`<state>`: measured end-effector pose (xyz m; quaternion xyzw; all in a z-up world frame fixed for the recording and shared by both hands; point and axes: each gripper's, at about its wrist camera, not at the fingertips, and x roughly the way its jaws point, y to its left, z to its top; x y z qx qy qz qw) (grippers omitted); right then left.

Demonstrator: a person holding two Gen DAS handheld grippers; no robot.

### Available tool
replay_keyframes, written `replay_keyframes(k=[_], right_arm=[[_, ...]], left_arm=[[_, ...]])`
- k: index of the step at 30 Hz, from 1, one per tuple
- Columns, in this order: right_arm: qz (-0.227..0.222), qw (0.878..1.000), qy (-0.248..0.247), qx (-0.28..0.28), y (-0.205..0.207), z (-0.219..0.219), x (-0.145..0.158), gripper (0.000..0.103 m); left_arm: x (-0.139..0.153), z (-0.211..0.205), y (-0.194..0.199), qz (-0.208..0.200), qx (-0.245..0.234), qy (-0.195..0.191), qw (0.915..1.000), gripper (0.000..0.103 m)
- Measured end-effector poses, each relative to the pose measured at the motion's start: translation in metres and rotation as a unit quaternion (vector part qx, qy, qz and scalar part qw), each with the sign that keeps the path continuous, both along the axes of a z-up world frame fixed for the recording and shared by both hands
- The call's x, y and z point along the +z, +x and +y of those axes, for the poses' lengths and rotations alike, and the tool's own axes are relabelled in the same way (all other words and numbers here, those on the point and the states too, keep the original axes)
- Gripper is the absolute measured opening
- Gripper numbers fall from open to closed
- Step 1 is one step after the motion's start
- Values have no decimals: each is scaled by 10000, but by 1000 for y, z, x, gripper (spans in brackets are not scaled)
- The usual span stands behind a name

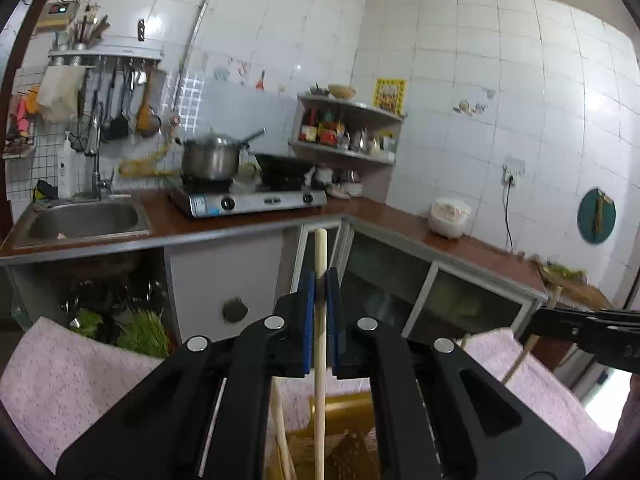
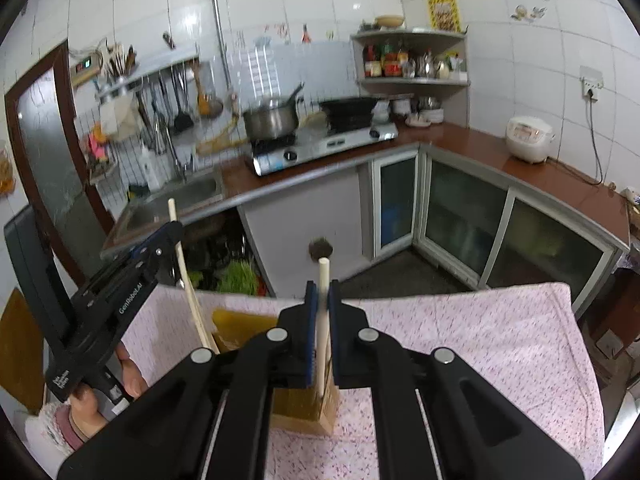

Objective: Organize utensils
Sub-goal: 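Open both grippers and withdraw them back over the table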

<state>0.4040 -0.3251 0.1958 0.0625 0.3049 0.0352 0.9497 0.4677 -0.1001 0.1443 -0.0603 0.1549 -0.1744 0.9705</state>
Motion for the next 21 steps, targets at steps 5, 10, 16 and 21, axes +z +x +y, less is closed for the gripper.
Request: replay_keyframes(k=[5,10,16,21], right_arm=[[373,9993,-47,56,18,8,-33,6],[520,9985,-123,134,32,16,-53,9],[470,9987,183,-46,18,2,-53,50],[509,9984,64,-248,-23,-12,-60,53]], left_arm=[[-32,-1,-3,336,-157,244,9990,4],[-54,8,-8,810,-207,296,9961,4],[-50,23,-22,1170,-126,347,9924,67],[-43,43,-62,1297,26,442,9906,92]])
